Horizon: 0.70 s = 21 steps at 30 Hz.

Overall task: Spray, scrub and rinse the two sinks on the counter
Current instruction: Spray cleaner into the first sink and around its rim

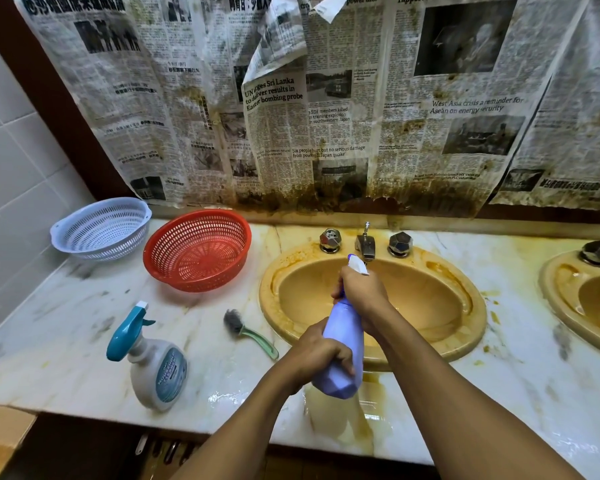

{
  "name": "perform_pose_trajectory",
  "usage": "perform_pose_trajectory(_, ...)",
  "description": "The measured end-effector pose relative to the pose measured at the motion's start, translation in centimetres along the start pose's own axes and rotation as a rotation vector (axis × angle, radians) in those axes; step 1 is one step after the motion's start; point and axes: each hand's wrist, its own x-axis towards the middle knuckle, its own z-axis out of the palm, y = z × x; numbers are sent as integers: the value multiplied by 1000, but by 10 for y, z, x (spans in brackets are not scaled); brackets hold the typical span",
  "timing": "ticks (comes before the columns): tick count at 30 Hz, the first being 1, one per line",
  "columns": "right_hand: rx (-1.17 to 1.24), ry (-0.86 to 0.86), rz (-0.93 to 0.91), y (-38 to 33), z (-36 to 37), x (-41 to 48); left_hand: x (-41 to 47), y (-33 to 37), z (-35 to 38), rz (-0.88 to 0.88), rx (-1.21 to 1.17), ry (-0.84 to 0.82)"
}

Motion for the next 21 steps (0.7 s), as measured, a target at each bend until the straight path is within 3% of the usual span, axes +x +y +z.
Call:
perform_pose_trajectory(3, -35, 25, 5, -1, 0, -2, 0, 1, 1, 0, -2, 2)
perform_pose_trajectory(9, 138, -170, -25, 1, -6, -2, 1, -1, -2, -9, 1, 25)
perform_pose_trajectory(17, -14, 11, 23, 2, 0, -3, -4, -2, 5, 0, 18, 24)
perform_pose_trajectory(21, 116, -143, 3, 8, -2, -3, -3, -6, 0, -9, 7, 30)
